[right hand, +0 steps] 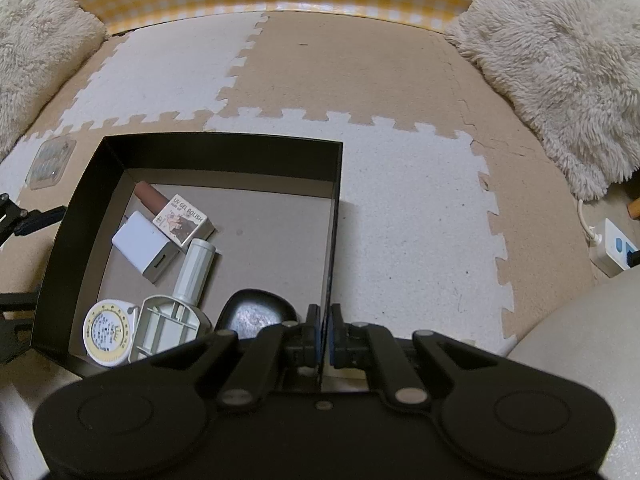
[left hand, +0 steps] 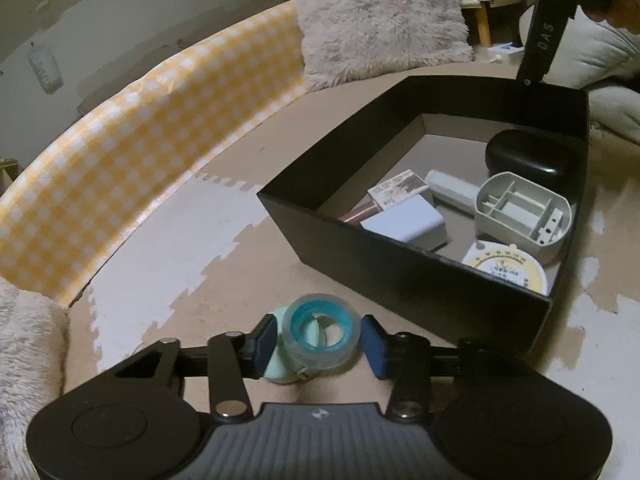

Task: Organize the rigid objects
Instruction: 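Carry the teal tape roll into the black box and open the left tool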

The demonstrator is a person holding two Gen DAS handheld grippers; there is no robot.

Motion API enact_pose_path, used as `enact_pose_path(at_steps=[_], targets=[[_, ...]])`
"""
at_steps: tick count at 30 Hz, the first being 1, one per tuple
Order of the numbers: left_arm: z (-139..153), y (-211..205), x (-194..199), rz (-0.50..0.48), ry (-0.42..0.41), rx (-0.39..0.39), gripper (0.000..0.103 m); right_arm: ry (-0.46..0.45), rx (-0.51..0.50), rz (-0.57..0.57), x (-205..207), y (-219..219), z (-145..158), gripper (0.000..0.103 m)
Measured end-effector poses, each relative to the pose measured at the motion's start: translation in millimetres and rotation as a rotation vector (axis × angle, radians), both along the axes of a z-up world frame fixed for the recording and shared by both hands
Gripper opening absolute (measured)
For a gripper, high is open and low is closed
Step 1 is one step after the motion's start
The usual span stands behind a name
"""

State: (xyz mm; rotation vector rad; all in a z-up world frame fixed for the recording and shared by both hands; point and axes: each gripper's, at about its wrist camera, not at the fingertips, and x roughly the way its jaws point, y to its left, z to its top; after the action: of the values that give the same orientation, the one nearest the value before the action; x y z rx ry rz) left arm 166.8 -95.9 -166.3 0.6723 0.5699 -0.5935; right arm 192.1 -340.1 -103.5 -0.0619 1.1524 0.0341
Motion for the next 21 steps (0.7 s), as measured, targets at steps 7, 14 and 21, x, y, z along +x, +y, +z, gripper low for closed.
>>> enact_pose_path(at_steps=[7, 14, 21], targets=[[5, 6, 6, 0.047, 0.065, -0.08, 0.044, -0.001, -0.003, 0.003, -1, 1, 0, 0.004], [30, 34, 23, 0.199, 0.178, -0.339, 0.044, -0.003, -0.008, 0.012, -1, 2, 0, 0.004], [63, 38, 17, 0.203, 0.177, -0.512, 0.044, -0.003, -0.011, 0.014, 0, 2, 0, 0.004]])
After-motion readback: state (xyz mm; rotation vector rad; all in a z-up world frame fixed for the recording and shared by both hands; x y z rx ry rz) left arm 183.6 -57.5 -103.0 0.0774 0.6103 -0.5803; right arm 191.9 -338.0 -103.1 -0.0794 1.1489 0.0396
